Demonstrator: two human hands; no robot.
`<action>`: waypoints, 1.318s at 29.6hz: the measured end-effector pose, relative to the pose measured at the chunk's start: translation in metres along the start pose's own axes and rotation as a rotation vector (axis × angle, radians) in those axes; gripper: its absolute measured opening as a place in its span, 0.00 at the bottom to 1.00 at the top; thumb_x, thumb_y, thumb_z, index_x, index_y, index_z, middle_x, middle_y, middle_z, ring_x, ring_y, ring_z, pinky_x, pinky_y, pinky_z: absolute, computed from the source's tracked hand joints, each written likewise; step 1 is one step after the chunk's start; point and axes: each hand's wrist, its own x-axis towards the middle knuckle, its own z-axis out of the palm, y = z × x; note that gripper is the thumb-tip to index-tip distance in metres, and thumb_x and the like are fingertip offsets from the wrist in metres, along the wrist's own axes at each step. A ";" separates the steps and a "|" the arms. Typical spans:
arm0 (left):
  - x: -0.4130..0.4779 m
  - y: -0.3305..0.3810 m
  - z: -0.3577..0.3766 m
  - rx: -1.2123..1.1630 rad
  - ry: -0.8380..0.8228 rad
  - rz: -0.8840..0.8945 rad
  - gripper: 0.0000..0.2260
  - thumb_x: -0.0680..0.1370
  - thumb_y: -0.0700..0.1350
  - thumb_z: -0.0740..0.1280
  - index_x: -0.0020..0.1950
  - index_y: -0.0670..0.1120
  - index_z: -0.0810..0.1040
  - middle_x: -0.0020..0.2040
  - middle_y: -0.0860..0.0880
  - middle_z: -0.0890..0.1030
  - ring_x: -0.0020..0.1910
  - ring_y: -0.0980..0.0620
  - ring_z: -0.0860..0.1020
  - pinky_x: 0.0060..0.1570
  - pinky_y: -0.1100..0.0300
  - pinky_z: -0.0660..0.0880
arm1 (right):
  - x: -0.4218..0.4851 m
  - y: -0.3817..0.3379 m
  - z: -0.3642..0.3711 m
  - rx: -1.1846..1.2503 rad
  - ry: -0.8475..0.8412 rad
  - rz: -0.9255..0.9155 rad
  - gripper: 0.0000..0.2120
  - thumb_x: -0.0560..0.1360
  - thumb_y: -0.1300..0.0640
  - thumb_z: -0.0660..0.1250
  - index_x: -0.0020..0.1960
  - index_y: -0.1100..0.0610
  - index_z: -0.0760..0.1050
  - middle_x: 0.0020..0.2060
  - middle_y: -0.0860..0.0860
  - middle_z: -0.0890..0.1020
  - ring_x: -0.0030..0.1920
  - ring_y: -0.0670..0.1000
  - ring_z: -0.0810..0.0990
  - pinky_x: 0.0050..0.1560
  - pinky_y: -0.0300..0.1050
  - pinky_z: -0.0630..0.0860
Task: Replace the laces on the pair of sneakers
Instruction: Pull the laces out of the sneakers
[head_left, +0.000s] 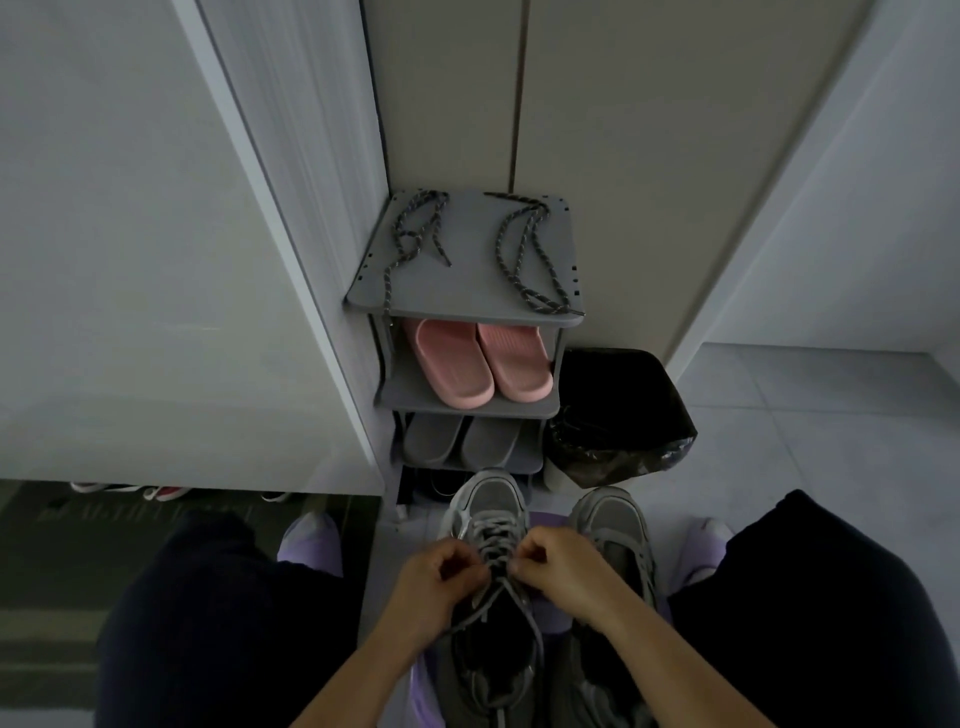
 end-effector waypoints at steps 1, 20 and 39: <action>0.000 0.000 -0.001 0.027 0.002 0.020 0.09 0.71 0.37 0.71 0.34 0.48 0.76 0.29 0.54 0.77 0.31 0.62 0.73 0.35 0.71 0.69 | 0.001 0.000 0.000 0.018 -0.013 0.008 0.05 0.75 0.54 0.65 0.42 0.54 0.72 0.33 0.44 0.74 0.33 0.42 0.71 0.35 0.36 0.66; 0.005 -0.001 -0.012 0.472 -0.086 0.417 0.11 0.73 0.57 0.57 0.36 0.52 0.66 0.33 0.56 0.69 0.35 0.60 0.69 0.36 0.68 0.64 | -0.003 0.002 -0.019 -0.086 -0.068 0.002 0.05 0.74 0.56 0.65 0.41 0.55 0.70 0.33 0.45 0.73 0.32 0.42 0.70 0.32 0.34 0.64; -0.002 -0.004 0.009 0.212 0.033 0.162 0.09 0.77 0.43 0.64 0.39 0.50 0.68 0.34 0.55 0.71 0.34 0.61 0.70 0.37 0.70 0.66 | -0.014 0.000 0.027 0.671 0.260 0.252 0.08 0.77 0.54 0.63 0.44 0.59 0.74 0.39 0.52 0.79 0.40 0.49 0.77 0.42 0.42 0.72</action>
